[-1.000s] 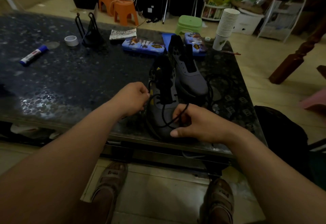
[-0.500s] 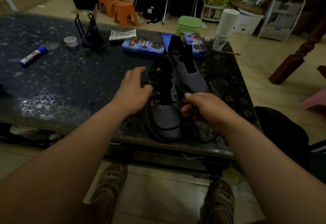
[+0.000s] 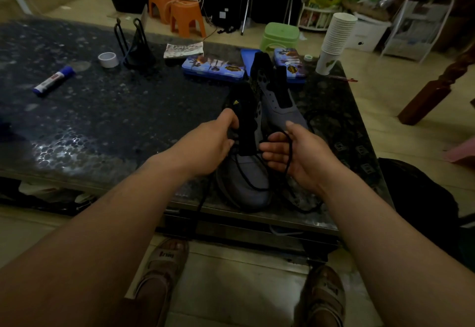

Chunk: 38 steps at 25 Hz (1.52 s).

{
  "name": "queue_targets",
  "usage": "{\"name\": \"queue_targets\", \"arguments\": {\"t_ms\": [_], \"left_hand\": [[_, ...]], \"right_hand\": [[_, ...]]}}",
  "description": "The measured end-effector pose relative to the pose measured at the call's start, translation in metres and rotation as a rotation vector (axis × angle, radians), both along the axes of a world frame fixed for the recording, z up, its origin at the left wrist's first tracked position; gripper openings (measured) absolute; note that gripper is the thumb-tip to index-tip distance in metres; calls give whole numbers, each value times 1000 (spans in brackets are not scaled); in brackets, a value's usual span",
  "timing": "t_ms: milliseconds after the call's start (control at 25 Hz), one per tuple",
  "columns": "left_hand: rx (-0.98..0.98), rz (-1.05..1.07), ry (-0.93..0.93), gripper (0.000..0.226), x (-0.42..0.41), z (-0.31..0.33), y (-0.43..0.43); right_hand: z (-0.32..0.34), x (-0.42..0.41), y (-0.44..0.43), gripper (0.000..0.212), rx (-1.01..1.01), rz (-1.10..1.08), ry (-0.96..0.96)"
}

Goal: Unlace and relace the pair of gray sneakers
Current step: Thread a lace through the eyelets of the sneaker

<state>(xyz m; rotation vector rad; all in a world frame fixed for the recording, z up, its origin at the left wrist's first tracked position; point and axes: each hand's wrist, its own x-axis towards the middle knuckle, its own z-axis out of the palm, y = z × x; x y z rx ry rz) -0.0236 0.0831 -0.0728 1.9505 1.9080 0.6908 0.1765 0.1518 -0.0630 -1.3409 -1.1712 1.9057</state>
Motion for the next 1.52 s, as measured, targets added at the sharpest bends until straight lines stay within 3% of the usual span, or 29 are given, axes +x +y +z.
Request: {"name": "queue_targets", "arguments": {"t_ms": [240, 360, 440, 680, 920, 1080, 1160, 1240, 1320, 1360, 1520], "left_hand": [[29, 62, -50, 27, 6, -10, -2], [-5, 134, 39, 11, 7, -13, 0], [-18, 162, 61, 12, 4, -11, 0], [-68, 474, -184, 14, -36, -14, -2], [-177, 812, 62, 19, -71, -26, -15], [-464, 773, 325, 42, -84, -31, -26], [-415, 703, 400, 54, -70, -26, -22], [-187, 554, 291, 49, -45, -18, -14], [-36, 369, 107, 28, -16, -9, -7], [-26, 307, 49, 20, -4, -7, -5], [-51, 199, 2, 25, 8, -12, -3]], "right_hand": [[-3, 3, -1, 42, 24, 28, 13], [-6, 3, -2, 38, 148, 66, -24], [-8, 2, -4, 39, 234, 94, -64], [-13, 6, -1, 43, 274, 147, -126], [-18, 12, 5, 42, 310, 209, -173], [-14, 12, 3, 37, 318, 223, -190], [-10, 10, -1, 32, 340, 229, -222], [-7, 4, -3, 32, 365, 199, -219], [-6, 0, -5, 31, 380, 154, -206], [-6, -1, -5, 30, 383, 142, -209], [-6, 0, -7, 29, 371, 137, -208]]}}
